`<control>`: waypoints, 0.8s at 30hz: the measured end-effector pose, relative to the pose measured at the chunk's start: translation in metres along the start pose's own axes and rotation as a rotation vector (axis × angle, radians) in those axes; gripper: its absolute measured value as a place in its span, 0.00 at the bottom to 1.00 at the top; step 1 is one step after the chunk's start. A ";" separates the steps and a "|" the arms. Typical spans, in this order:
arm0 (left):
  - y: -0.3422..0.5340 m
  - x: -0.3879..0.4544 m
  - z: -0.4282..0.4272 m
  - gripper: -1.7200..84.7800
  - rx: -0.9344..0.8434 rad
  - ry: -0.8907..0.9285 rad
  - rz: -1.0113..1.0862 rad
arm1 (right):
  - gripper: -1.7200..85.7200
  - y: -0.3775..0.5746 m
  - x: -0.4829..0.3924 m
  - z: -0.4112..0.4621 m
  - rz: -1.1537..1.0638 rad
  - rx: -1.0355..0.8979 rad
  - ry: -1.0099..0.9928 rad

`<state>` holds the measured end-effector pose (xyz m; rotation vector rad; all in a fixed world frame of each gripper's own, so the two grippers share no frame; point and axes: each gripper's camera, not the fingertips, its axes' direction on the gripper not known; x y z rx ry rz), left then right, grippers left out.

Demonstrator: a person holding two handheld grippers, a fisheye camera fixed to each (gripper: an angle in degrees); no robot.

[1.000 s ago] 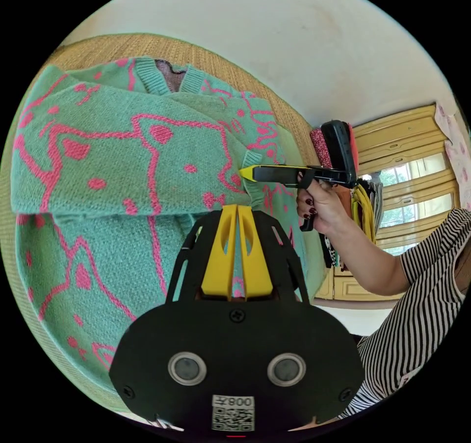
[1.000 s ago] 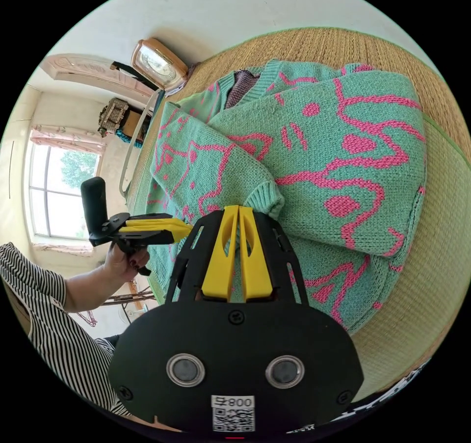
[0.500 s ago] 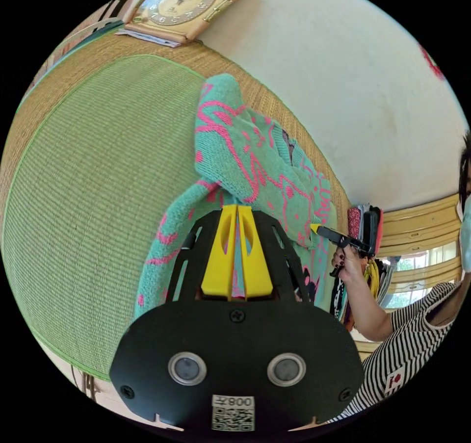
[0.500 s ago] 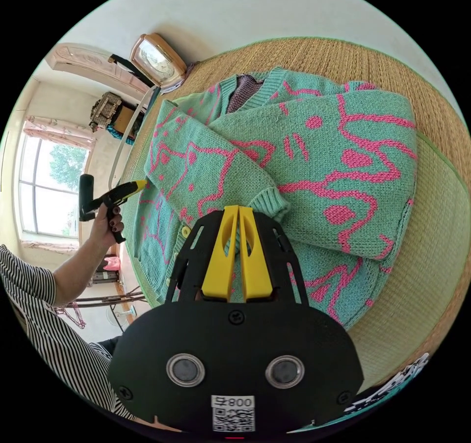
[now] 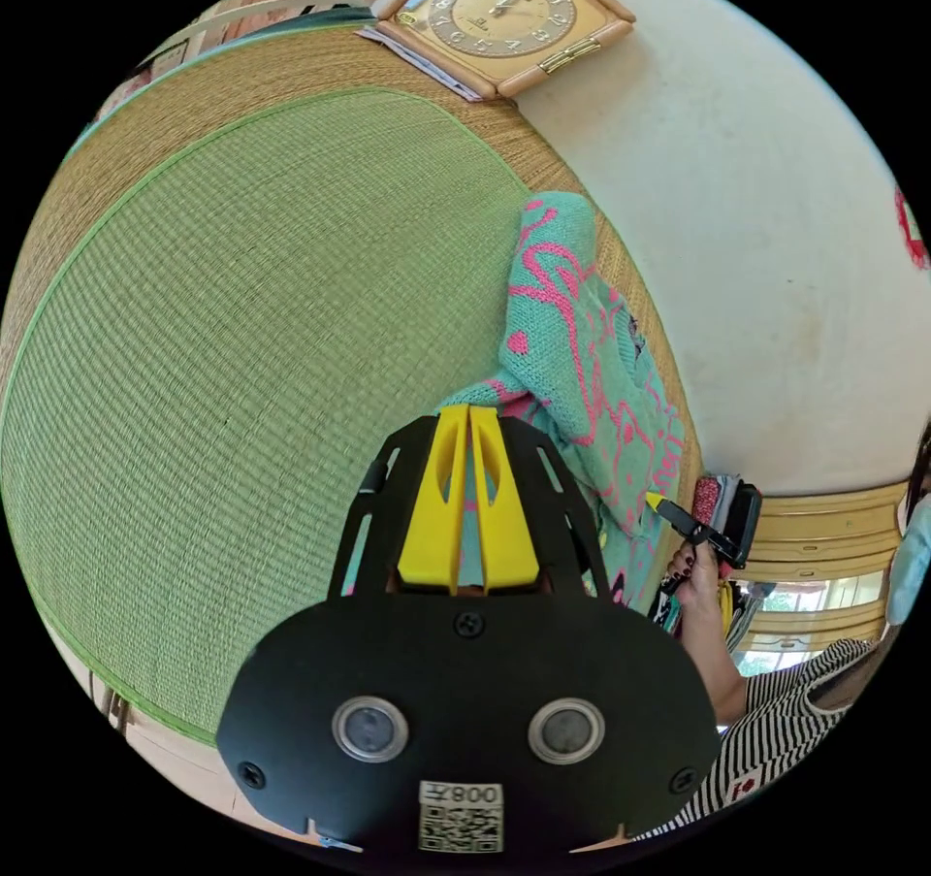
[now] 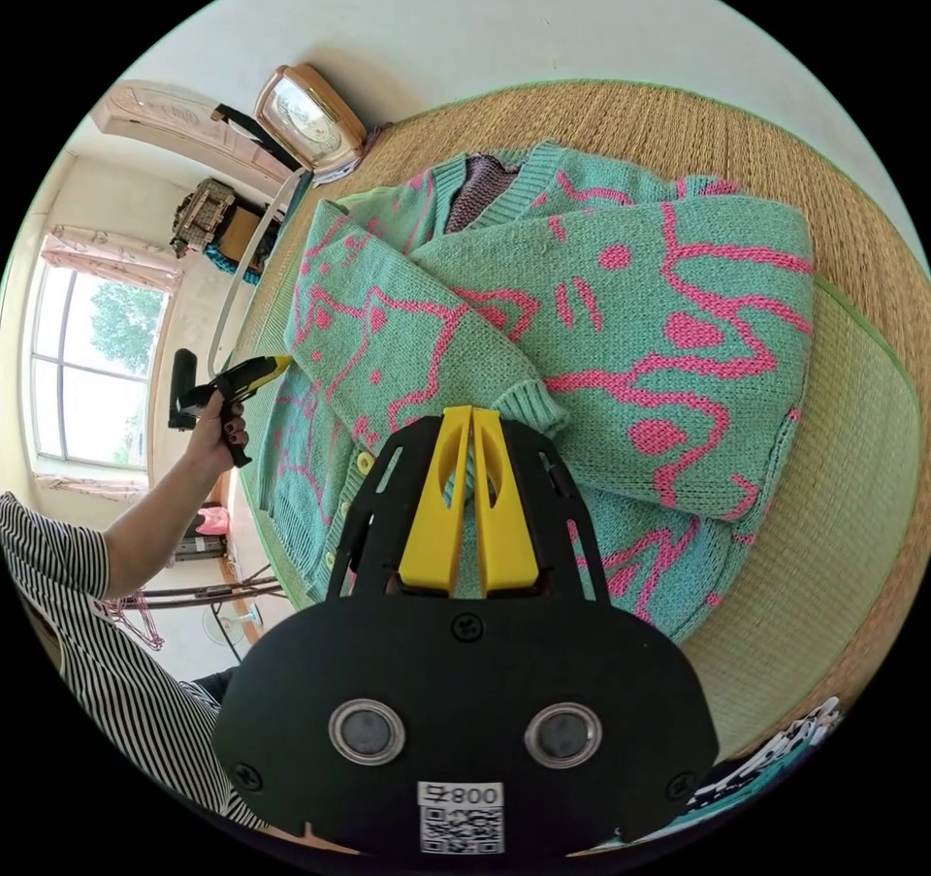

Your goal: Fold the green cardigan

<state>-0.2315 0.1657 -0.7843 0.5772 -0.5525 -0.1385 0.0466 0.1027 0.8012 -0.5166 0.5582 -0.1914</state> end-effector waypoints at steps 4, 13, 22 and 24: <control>-0.004 0.017 -0.004 0.02 -0.030 0.059 0.113 | 0.04 0.002 -0.009 -0.021 -0.035 0.078 0.055; -0.001 0.003 -0.004 0.02 -0.093 0.135 0.054 | 0.11 0.003 0.006 -0.027 0.011 0.021 0.132; 0.000 0.012 -0.031 0.02 -0.051 0.192 0.080 | 0.06 -0.003 -0.011 -0.064 -0.063 0.029 0.092; -0.001 0.022 -0.037 0.02 -0.044 0.189 0.141 | 0.06 -0.009 -0.007 -0.078 -0.062 0.063 0.119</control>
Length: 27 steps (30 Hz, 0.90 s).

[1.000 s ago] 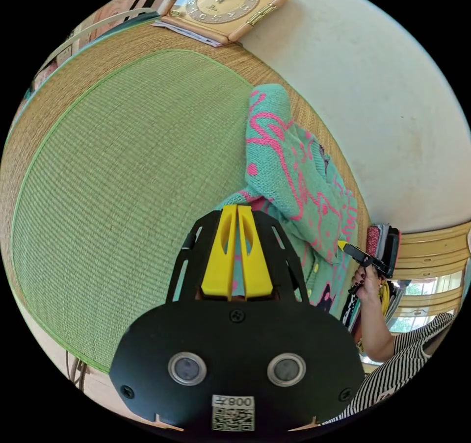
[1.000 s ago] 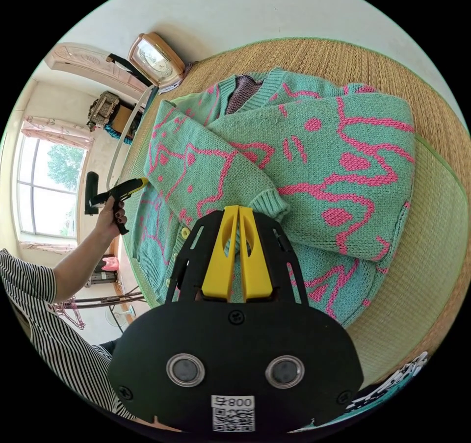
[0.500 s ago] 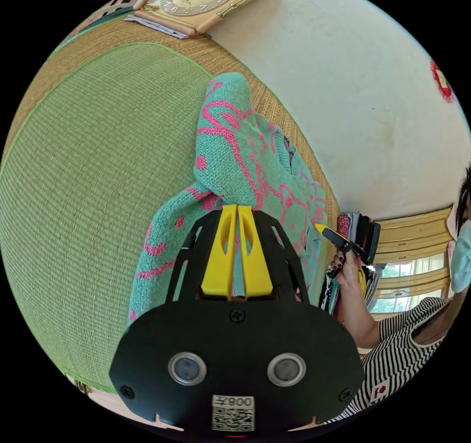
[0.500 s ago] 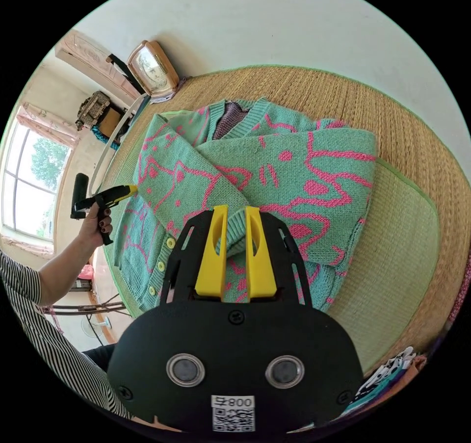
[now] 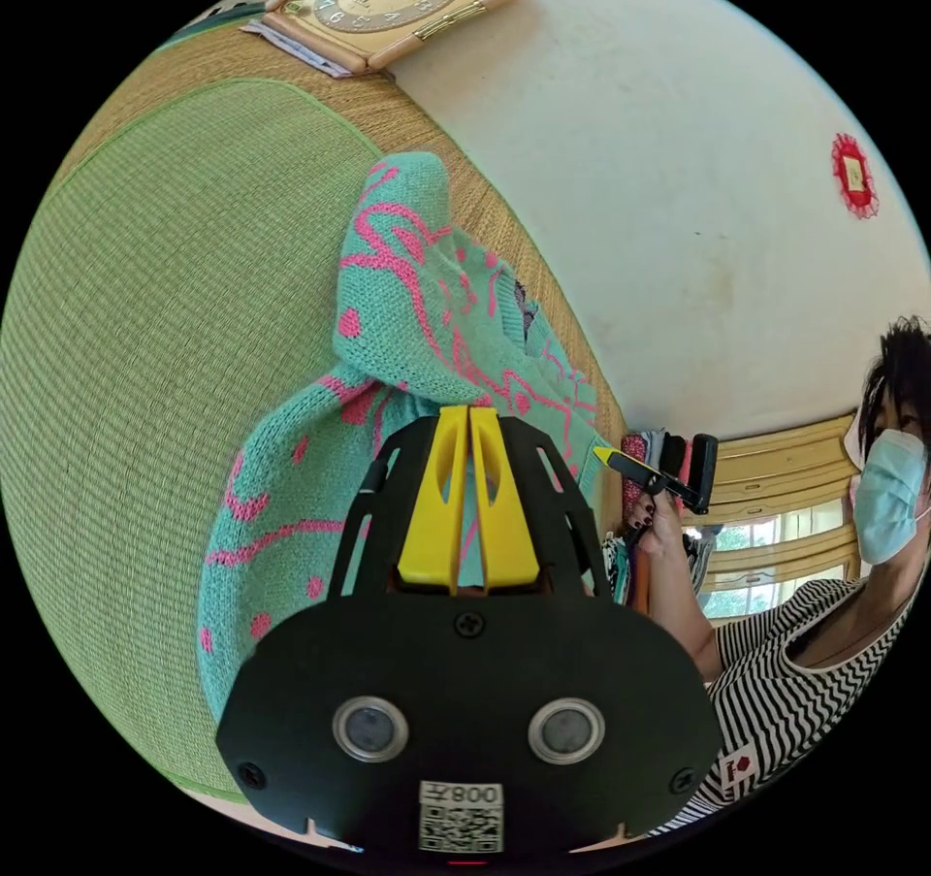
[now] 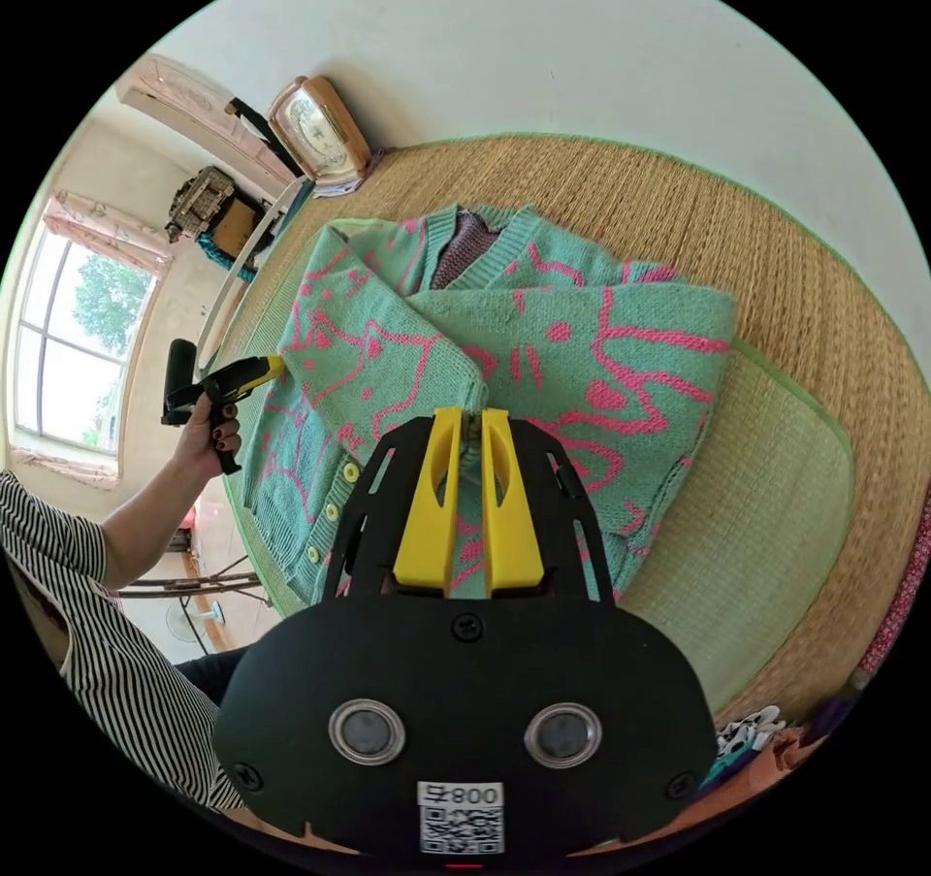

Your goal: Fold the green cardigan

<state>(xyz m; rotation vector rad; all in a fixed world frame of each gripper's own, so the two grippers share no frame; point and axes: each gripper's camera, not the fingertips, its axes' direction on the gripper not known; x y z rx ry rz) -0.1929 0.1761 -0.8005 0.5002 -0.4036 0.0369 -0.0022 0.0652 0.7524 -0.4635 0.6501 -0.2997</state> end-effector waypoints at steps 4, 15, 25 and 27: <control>-0.002 0.009 0.004 0.02 -0.033 -0.027 0.045 | 0.06 -0.020 0.019 0.007 0.010 -0.038 0.065; 0.018 0.017 -0.029 0.02 0.055 -0.092 0.055 | 0.06 0.016 0.018 -0.009 0.107 0.074 0.020; 0.014 -0.006 -0.010 0.02 -0.007 -0.159 -0.016 | 0.04 0.033 -0.022 0.035 0.026 -0.039 0.002; 0.016 0.003 -0.019 0.02 0.013 -0.163 -0.004 | 0.03 0.037 -0.019 0.044 0.042 -0.064 -0.010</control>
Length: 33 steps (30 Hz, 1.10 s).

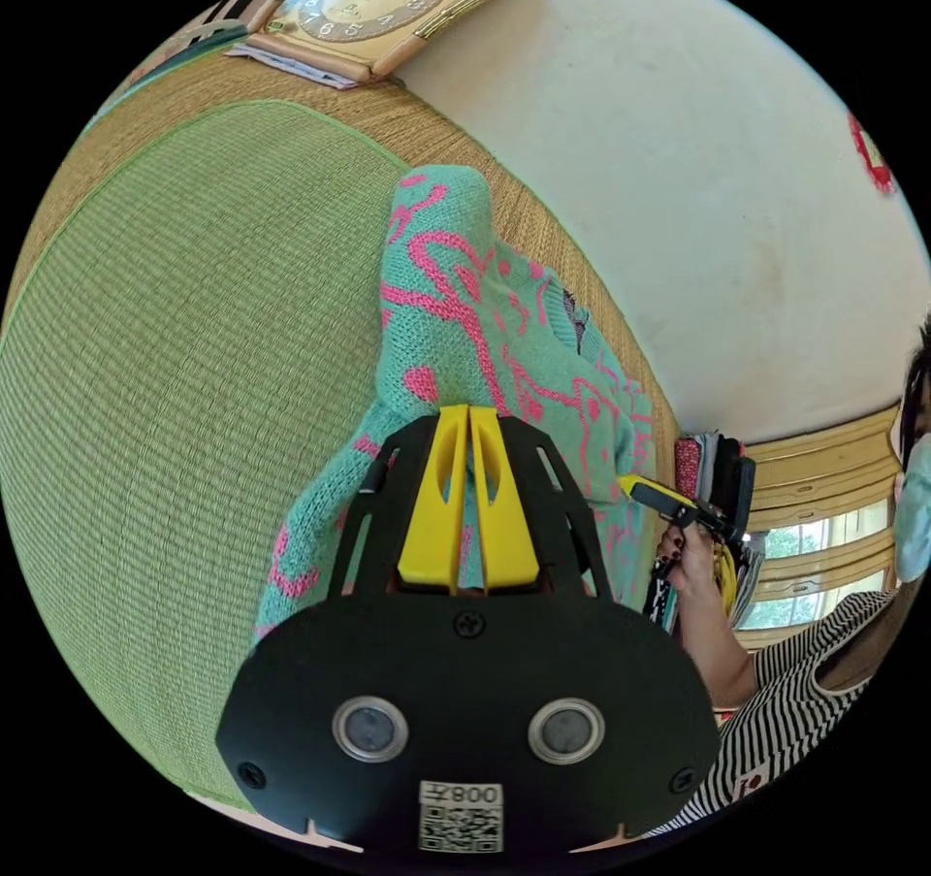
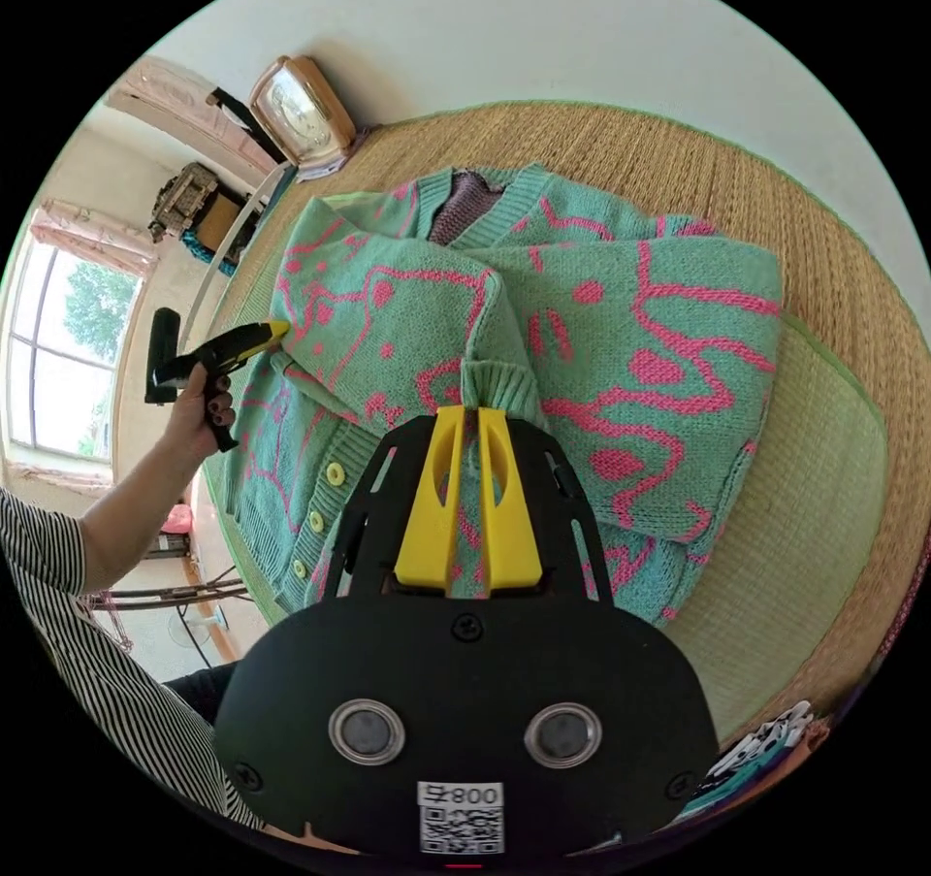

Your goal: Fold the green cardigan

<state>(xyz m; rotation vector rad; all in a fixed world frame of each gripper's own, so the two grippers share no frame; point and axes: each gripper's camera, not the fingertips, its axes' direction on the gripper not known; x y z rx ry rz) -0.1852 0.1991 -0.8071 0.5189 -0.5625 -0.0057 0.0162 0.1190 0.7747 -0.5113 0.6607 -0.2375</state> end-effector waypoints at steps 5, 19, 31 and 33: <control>-0.015 0.010 -0.022 0.02 0.093 0.009 0.067 | 0.02 0.017 0.014 -0.027 0.089 0.085 0.118; -0.077 0.003 0.025 0.02 -0.075 -0.217 0.073 | 0.02 0.005 0.014 0.014 -0.019 0.055 0.077; -0.027 -0.001 -0.001 0.03 -0.033 -0.002 0.064 | 0.02 0.033 0.024 0.016 -0.010 0.036 0.036; -0.017 0.000 -0.025 0.03 -0.010 0.002 0.092 | 0.02 0.034 0.029 0.010 0.005 0.048 0.006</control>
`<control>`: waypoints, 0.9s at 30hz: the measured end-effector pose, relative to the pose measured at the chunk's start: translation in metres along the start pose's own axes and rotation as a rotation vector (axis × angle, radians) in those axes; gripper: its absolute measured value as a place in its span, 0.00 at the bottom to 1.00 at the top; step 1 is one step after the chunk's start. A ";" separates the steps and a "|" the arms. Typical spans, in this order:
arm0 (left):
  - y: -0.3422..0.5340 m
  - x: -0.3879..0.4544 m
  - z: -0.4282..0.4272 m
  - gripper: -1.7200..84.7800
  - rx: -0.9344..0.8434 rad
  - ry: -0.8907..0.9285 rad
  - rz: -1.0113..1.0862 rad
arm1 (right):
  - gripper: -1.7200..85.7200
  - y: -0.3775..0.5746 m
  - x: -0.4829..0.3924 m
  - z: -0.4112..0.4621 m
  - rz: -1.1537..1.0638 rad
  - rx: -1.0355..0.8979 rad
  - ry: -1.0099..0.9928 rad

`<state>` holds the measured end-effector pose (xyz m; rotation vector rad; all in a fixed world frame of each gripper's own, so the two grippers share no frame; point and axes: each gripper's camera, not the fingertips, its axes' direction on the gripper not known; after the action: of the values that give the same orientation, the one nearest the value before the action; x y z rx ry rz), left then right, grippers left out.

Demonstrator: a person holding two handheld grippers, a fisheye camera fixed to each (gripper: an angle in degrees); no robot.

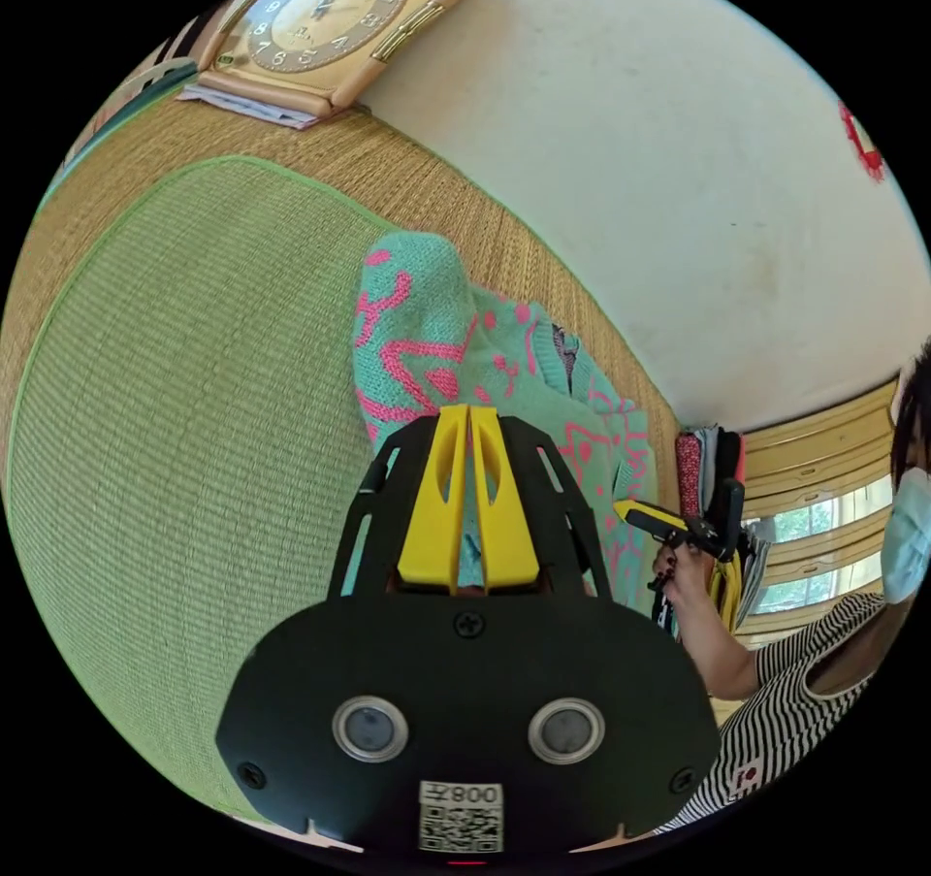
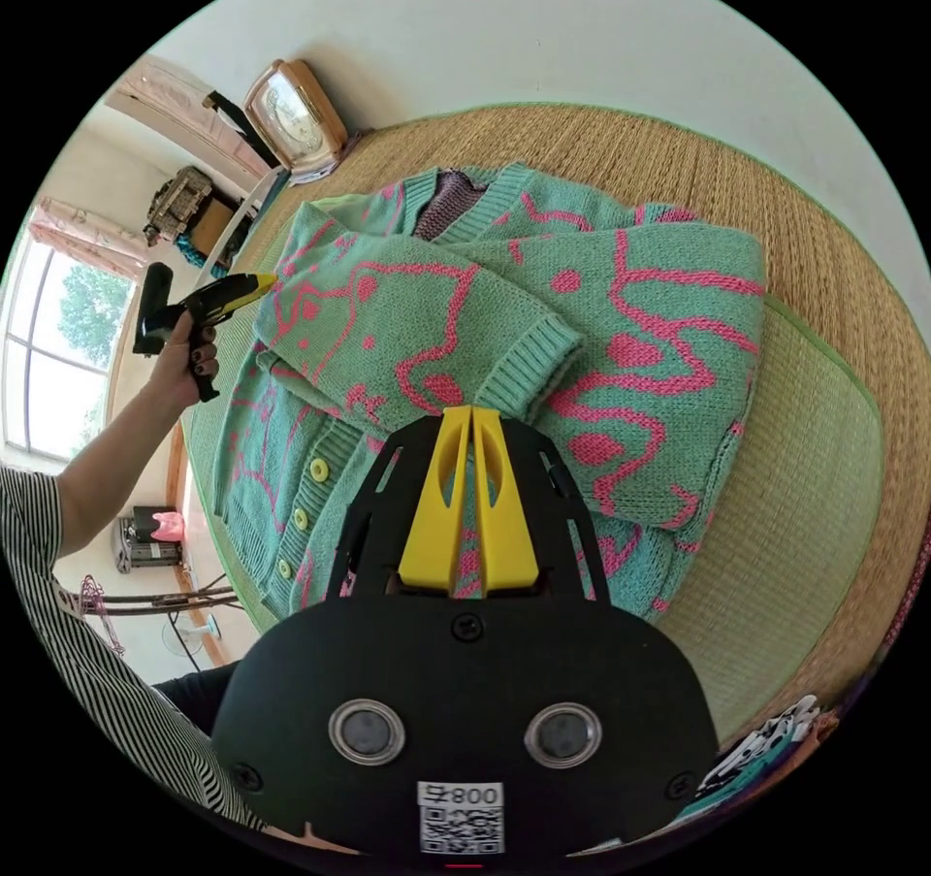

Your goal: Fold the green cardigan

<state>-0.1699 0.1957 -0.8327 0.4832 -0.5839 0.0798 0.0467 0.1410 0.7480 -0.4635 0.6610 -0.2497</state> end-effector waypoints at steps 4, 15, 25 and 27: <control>0.033 -0.013 -0.032 0.07 -0.094 -0.036 -0.027 | 0.02 0.029 0.016 -0.021 0.039 0.010 -0.114; 0.158 -0.063 -0.058 0.13 -0.499 -0.123 -0.401 | 0.09 0.177 0.064 -0.031 0.394 -0.272 -0.283; 0.154 -0.058 -0.052 0.11 -0.583 -0.133 -0.359 | 0.11 0.229 0.076 -0.012 0.539 -0.371 -0.245; 0.153 -0.055 -0.051 0.11 -0.603 -0.141 -0.351 | 0.11 0.233 0.077 -0.009 0.551 -0.375 -0.232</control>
<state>-0.2218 0.3584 -0.8366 -0.0030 -0.6194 -0.4576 0.1180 0.3130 0.5873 -0.6361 0.5836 0.4509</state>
